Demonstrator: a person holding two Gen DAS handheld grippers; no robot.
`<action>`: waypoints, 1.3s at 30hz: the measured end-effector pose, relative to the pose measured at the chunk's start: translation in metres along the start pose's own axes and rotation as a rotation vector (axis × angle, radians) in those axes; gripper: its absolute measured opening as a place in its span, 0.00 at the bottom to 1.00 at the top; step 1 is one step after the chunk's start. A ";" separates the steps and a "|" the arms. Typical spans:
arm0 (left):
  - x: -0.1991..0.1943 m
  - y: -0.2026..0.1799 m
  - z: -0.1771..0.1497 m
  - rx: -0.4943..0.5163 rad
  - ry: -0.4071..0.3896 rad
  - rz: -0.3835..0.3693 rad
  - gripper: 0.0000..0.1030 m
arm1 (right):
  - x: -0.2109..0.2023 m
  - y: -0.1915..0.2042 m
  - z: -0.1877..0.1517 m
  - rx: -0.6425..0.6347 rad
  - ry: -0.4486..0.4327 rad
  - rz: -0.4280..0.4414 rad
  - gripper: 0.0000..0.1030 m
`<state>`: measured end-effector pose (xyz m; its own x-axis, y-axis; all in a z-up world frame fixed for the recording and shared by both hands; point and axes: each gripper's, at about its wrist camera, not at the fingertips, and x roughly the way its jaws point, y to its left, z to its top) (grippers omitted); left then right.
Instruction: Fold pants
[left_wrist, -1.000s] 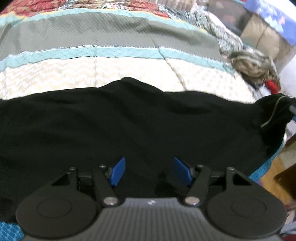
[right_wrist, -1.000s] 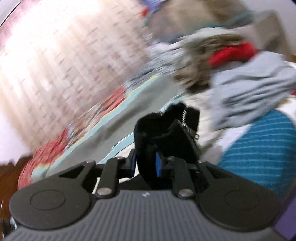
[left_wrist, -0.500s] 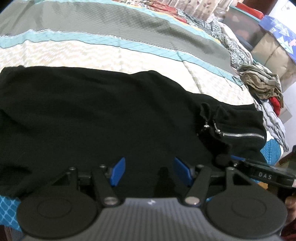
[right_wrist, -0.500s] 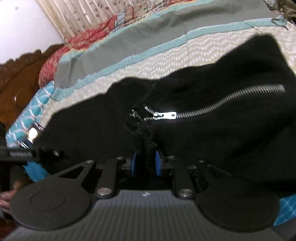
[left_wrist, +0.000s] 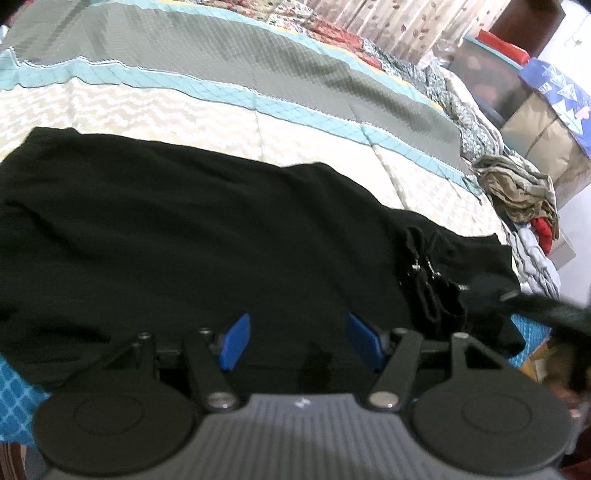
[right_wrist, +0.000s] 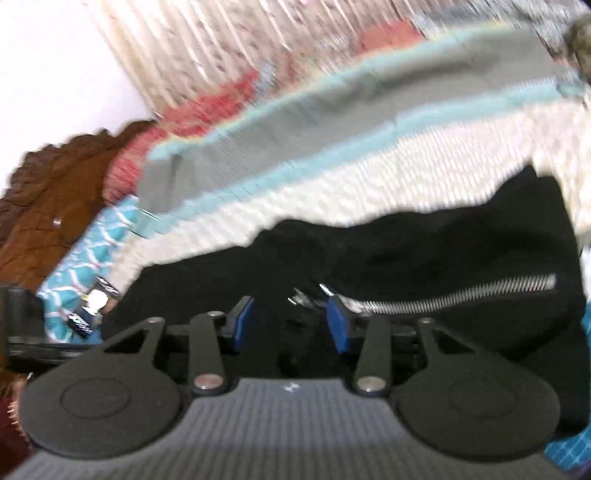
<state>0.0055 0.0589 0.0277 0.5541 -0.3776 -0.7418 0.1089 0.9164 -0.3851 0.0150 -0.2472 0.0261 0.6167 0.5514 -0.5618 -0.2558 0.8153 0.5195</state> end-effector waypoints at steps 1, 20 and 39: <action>-0.003 0.002 0.000 -0.007 -0.005 0.002 0.59 | 0.017 -0.007 -0.006 0.008 0.058 -0.050 0.40; -0.037 0.033 -0.002 -0.078 -0.048 0.097 0.59 | 0.003 -0.138 0.026 0.134 -0.103 -0.249 0.13; -0.035 0.027 0.000 -0.037 -0.032 0.108 0.70 | -0.109 -0.124 -0.031 0.162 -0.185 -0.239 0.22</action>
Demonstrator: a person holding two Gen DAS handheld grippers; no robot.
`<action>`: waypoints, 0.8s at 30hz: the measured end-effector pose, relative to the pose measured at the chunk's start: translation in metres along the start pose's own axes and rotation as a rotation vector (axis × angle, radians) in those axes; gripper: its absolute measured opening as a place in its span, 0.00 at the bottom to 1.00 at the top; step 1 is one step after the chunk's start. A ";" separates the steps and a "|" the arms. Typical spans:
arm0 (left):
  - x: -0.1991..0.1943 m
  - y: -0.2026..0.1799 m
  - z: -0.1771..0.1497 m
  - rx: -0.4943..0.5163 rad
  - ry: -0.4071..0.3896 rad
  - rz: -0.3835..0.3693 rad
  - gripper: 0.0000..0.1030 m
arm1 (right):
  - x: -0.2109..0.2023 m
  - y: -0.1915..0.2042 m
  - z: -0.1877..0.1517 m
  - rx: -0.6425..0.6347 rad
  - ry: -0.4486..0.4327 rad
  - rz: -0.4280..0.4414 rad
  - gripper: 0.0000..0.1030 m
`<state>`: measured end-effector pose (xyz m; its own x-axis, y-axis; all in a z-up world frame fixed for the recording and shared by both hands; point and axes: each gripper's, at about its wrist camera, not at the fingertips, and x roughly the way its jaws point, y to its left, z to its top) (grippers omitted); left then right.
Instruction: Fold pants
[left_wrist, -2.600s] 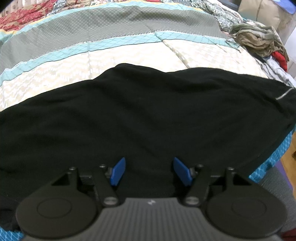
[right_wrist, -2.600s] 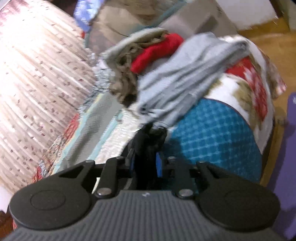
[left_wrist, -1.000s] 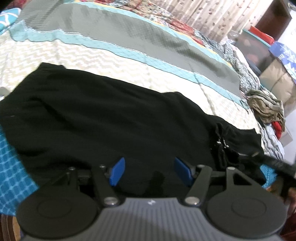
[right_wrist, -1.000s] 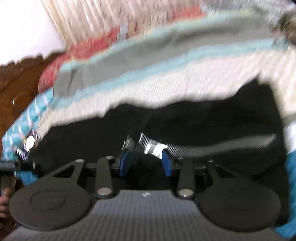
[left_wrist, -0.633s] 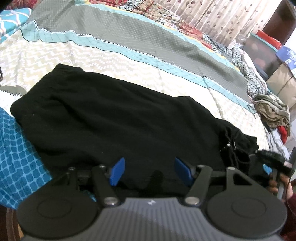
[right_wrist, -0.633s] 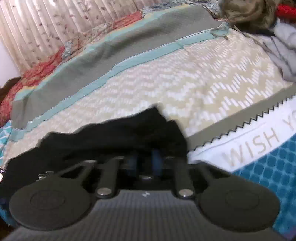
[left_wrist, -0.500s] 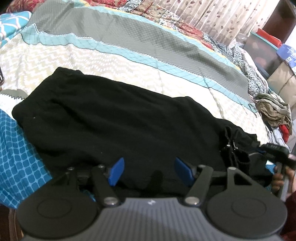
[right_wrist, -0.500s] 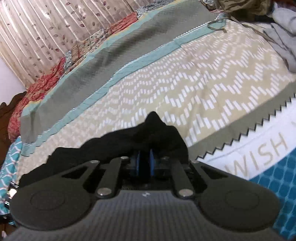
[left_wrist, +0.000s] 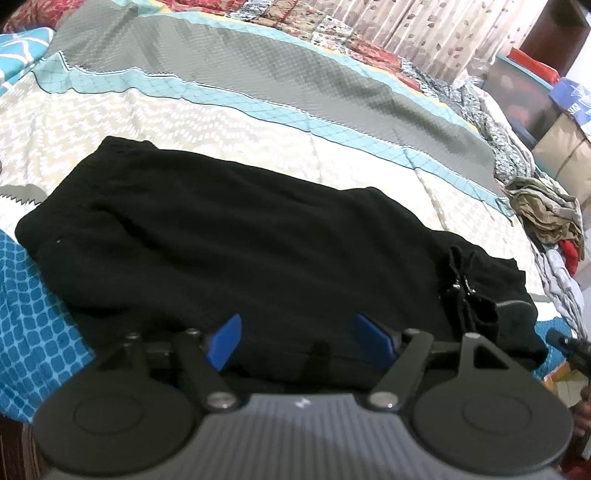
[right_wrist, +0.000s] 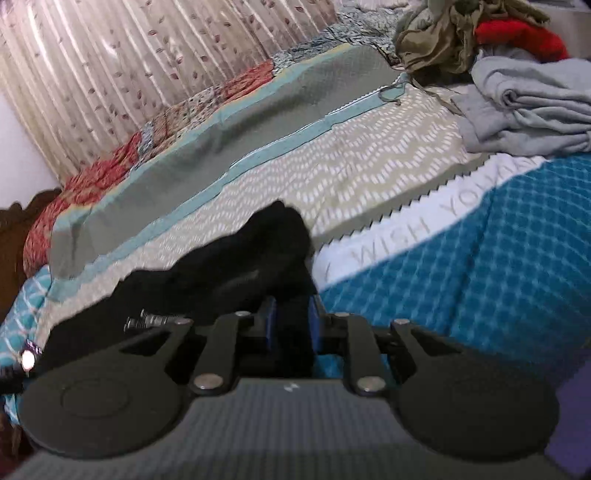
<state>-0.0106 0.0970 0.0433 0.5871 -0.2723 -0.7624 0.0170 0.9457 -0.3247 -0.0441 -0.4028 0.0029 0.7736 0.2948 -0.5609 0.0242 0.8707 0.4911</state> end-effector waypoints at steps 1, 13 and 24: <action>0.001 0.000 0.000 0.005 0.004 0.002 0.70 | -0.005 0.003 -0.003 -0.027 -0.003 0.001 0.23; 0.001 -0.001 -0.002 0.013 0.008 -0.014 0.71 | 0.026 0.058 -0.042 -0.586 -0.012 -0.270 0.08; 0.008 0.001 0.001 0.021 0.017 -0.021 0.71 | 0.004 0.027 -0.060 -0.418 0.077 -0.282 0.17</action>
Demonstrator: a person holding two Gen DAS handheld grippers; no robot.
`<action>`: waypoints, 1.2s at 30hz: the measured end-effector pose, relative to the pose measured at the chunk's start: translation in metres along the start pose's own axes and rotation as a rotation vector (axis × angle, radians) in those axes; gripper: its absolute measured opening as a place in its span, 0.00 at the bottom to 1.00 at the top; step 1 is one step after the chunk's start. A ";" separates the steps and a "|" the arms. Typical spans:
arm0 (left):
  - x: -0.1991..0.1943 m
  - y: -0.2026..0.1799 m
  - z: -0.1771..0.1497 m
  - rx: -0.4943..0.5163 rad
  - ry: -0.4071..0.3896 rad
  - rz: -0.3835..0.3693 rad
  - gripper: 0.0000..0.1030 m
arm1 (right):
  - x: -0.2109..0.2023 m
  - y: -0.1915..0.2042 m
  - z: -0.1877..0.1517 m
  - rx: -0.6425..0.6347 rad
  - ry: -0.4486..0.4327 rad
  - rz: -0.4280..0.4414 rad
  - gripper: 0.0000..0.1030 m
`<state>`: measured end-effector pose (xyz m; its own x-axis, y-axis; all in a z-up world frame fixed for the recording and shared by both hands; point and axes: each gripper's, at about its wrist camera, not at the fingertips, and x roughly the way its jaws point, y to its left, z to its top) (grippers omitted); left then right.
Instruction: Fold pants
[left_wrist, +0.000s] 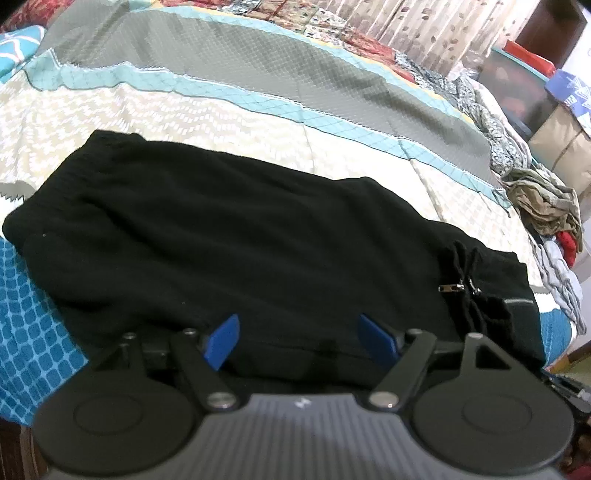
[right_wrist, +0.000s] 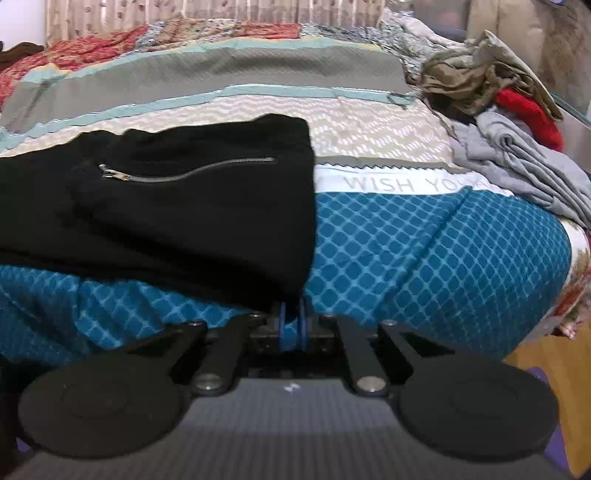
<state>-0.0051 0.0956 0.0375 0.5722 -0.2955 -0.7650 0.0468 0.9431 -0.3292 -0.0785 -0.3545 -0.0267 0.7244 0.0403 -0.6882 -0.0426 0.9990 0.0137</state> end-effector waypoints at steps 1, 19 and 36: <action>-0.003 0.001 -0.001 0.005 -0.004 -0.005 0.71 | -0.006 -0.002 0.002 -0.012 -0.012 0.022 0.25; -0.074 0.114 -0.012 -0.383 -0.197 0.009 0.81 | 0.015 0.118 0.107 0.076 -0.047 0.577 0.29; -0.012 0.178 0.014 -0.542 -0.231 0.000 0.43 | 0.050 0.250 0.126 -0.078 0.210 0.732 0.29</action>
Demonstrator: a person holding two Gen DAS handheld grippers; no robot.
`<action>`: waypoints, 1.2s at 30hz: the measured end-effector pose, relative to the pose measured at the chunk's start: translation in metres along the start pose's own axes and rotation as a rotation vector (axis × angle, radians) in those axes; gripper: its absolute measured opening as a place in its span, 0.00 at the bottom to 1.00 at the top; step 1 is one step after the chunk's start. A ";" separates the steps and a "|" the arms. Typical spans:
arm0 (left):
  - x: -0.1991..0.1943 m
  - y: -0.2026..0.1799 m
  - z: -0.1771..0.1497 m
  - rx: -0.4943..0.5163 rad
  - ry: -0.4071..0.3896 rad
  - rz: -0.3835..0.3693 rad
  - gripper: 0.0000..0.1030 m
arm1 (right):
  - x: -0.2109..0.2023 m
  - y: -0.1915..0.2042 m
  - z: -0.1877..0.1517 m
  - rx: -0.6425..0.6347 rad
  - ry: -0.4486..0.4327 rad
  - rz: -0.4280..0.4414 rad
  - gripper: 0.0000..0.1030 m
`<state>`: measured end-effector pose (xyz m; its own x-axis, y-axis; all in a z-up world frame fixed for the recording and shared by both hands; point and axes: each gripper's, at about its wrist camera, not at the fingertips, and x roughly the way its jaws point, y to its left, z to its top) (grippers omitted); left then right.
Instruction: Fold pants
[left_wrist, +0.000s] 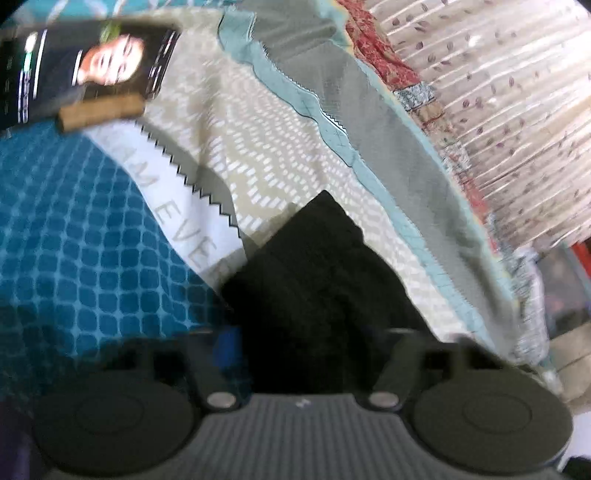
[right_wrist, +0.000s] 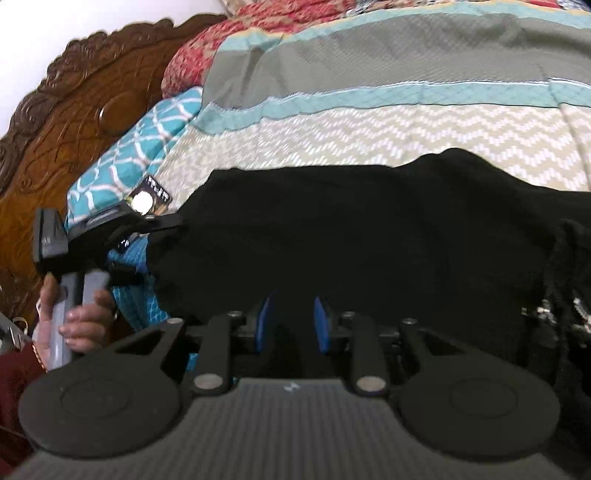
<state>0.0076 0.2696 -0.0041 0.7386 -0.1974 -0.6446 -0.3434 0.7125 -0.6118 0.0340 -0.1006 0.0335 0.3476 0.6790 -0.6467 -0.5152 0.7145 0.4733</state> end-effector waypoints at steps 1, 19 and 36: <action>-0.005 -0.004 -0.002 0.022 -0.012 -0.006 0.36 | 0.003 0.003 0.000 -0.011 0.010 -0.001 0.29; -0.033 -0.180 -0.083 0.728 -0.123 -0.156 0.31 | 0.037 -0.068 0.012 0.528 0.025 0.149 0.29; -0.028 -0.196 -0.128 0.914 0.062 -0.190 0.80 | -0.067 -0.100 -0.020 0.454 -0.253 -0.046 0.58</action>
<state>-0.0200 0.0489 0.0746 0.6942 -0.3821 -0.6099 0.3892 0.9121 -0.1285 0.0466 -0.2208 0.0175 0.5695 0.6243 -0.5348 -0.1224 0.7077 0.6958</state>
